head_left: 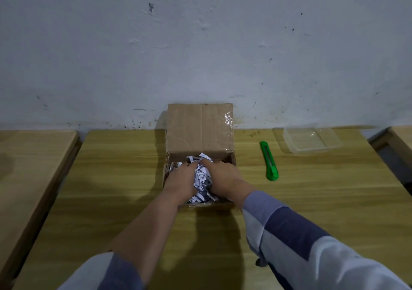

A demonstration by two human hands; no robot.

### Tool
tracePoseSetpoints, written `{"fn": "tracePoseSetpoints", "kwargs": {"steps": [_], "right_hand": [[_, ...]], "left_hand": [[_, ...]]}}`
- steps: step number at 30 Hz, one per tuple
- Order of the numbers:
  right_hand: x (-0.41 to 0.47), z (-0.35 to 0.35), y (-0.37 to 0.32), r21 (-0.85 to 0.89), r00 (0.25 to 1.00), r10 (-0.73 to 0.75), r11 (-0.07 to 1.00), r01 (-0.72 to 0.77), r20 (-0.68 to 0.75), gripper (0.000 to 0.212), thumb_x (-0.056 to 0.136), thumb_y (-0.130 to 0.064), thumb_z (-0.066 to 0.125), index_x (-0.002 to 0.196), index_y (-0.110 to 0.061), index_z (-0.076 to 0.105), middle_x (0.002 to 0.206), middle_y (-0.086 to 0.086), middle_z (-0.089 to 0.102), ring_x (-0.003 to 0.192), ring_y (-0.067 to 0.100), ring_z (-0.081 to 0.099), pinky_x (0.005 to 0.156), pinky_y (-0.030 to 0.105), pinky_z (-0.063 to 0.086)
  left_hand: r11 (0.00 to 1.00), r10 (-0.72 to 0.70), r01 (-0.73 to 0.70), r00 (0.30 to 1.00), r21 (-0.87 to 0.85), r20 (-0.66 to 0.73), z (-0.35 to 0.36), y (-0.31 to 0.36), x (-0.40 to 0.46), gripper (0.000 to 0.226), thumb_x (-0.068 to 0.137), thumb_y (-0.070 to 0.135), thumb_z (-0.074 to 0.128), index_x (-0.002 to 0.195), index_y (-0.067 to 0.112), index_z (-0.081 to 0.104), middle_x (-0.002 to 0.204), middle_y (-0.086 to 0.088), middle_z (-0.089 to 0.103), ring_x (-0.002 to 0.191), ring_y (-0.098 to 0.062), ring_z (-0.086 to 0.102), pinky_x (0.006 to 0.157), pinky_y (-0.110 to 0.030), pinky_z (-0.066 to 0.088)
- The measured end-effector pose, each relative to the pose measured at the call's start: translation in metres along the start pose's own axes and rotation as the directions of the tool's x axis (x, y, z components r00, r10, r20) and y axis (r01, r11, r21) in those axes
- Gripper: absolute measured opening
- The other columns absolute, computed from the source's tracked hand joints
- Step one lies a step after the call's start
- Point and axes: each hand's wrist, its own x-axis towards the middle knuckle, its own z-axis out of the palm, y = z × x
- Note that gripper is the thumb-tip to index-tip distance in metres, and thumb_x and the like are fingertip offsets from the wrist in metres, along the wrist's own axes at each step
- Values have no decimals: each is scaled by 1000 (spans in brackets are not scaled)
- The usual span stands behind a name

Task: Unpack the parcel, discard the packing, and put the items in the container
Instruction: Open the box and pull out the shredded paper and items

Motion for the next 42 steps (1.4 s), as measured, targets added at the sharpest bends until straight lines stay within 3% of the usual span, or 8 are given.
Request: {"fn": "tracePoseSetpoints", "kwargs": {"steps": [8,12,14,19,25,32,36,42], "right_hand": [[-10,-37,-4,136,996,22,991,-11,-82,75,76,-14,66,140,-33,30,110,10,65,93,33,64,69,35,50],[-22,-66,-2,168,982,52,986,-21,-183,72,75,-20,69,137,-34,34,111,8,66,93,31,63,71,34,52],[-34,-80,4,180,971,70,983,-29,-230,67,77,-22,68,136,-31,38,109,8,67,93,31,63,68,30,46],[-74,-99,46,183,932,173,976,-119,-318,66,74,-24,68,134,-27,41,112,13,66,98,35,62,69,31,41],[-140,-97,123,216,889,297,948,-233,-348,64,72,-24,67,133,-27,44,114,11,66,101,34,62,74,31,45],[-199,-57,220,256,877,404,905,-340,-259,70,74,-22,66,139,-26,39,124,10,63,109,34,59,82,36,47],[-205,-14,251,379,863,449,859,-344,-234,73,73,-16,64,139,-29,36,125,8,60,109,32,59,80,35,48],[-192,21,262,371,858,445,865,-337,-257,74,78,-15,60,144,-29,29,125,12,54,106,38,54,79,43,49]], "left_hand": [[962,30,-68,989,-263,-144,-31,3,-7,79,71,8,78,138,36,46,125,-2,62,107,-23,61,89,-42,52],[965,66,-118,974,-233,-218,-53,17,-6,78,73,11,78,139,35,44,125,-2,62,107,-24,60,88,-37,50],[966,97,-149,966,-210,-239,-63,31,-4,75,74,12,78,138,34,45,125,-3,60,108,-25,59,85,-35,48],[944,255,-297,933,-143,-253,-70,88,3,68,72,15,75,133,33,52,121,-2,64,105,-26,60,84,-35,51],[900,379,-417,892,-128,-247,-30,182,11,68,70,16,75,132,33,52,118,-6,62,109,-29,58,86,-35,48],[895,377,-402,913,-194,-154,57,278,21,76,76,6,72,141,30,42,133,-5,54,122,-28,51,100,-38,43],[898,359,-392,915,-197,-185,100,296,19,73,82,-4,60,145,26,37,142,-3,45,130,-25,43,106,-34,36],[920,302,-341,930,-192,-208,118,290,23,63,89,17,58,146,32,34,151,3,34,136,-19,33,110,-35,33]]}}
